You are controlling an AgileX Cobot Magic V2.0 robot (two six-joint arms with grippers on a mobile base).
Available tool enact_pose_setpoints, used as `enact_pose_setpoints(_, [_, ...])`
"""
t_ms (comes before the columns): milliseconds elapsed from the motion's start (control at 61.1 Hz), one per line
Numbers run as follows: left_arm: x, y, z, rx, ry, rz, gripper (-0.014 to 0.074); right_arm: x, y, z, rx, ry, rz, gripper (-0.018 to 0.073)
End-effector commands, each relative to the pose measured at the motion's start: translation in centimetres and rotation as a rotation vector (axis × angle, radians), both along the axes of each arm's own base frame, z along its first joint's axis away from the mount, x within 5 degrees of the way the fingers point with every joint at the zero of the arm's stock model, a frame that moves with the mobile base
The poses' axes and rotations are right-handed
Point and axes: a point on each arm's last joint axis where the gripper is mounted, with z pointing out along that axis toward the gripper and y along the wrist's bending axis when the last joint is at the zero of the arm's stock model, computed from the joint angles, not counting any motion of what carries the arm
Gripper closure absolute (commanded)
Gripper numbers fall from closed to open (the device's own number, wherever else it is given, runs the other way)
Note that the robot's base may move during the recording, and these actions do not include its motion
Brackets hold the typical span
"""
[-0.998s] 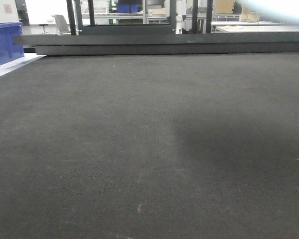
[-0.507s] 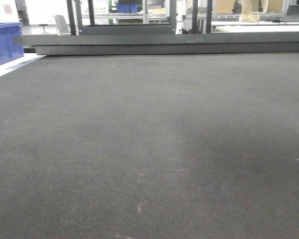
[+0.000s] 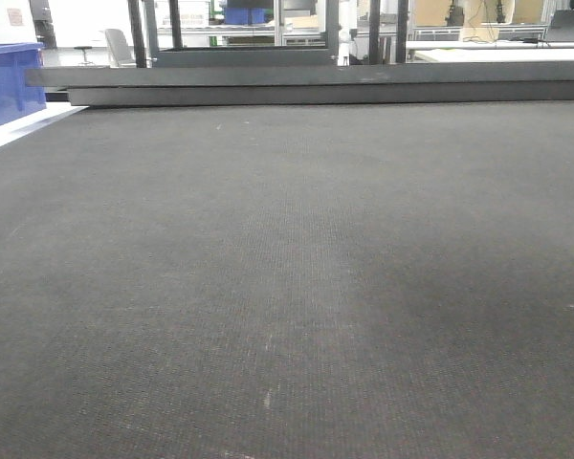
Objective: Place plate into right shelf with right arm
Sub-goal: 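Drive the base to the shelf of blue bins holding the plate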
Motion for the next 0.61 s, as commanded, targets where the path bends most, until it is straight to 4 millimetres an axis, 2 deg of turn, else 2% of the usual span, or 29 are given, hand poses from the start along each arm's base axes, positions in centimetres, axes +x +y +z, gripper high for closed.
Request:
enact_pose_setpoints(0, [-0.15,0.01,0.64,-0.008,-0.095,0.001,0.0643,-0.21,0.04,1.50,0.000,-0.102,0.006,0.0510])
enact_pose_setpoints(589, [-0.15,0.01,0.64,-0.008,-0.095,0.001,0.0643,-0.21,0.04,1.50,0.000,-0.102,0.006,0.0510])
